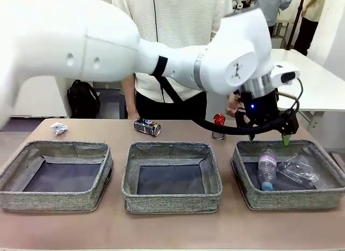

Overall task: Sort the waste into the appropriate baskets.
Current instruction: Place the picked waste into the Fabric basket indicated by the person.

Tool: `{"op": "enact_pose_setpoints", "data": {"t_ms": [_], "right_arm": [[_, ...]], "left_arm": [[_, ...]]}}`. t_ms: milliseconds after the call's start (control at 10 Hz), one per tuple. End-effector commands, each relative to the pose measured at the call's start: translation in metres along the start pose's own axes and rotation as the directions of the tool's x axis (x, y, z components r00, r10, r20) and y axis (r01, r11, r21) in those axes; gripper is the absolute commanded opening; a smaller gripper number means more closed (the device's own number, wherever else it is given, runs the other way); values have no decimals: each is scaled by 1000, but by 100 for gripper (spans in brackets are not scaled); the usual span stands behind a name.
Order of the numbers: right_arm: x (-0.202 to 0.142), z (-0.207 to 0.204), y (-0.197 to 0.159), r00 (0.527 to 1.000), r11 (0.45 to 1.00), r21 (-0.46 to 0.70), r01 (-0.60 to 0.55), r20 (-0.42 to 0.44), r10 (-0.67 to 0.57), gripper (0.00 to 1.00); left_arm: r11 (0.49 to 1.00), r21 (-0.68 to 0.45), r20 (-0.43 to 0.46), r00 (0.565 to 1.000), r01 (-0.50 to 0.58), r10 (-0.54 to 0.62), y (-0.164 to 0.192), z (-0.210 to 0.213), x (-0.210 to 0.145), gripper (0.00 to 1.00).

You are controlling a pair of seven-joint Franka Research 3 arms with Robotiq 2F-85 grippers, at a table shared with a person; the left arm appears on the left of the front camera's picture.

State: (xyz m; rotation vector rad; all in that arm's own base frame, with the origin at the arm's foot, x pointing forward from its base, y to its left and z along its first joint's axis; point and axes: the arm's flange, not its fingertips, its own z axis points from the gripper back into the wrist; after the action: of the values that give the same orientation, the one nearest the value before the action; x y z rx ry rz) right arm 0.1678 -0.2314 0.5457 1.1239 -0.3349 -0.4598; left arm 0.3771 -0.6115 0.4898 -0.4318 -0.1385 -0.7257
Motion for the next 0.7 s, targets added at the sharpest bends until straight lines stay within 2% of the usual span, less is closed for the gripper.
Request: {"op": "enact_pose_setpoints", "data": {"t_ms": [0, 200, 300, 500, 600], "right_arm": [[11, -10, 1, 998, 999, 32, -4, -55, 5, 100], [21, -37, 16, 987, 994, 86, -69, -140, 81, 100], [25, -56, 29, 984, 991, 101, -88, -144, 102, 100], [33, -103, 57, 938, 969, 197, -147, -283, 200, 100], [35, -122, 66, 919, 965, 214, -154, -328, 220, 100]], "left_arm": [[1000, -19, -35, 999, -19, 18, 9, 83, -54, 100], [993, -16, -6, 993, -115, 114, 29, 164, -105, 100], [983, -70, 11, 985, -170, 171, 48, 199, -130, 100], [930, -82, 68, 929, -357, 363, 101, 265, -174, 100], [921, -225, 8, 945, -317, 327, 126, 292, -186, 100]]}}
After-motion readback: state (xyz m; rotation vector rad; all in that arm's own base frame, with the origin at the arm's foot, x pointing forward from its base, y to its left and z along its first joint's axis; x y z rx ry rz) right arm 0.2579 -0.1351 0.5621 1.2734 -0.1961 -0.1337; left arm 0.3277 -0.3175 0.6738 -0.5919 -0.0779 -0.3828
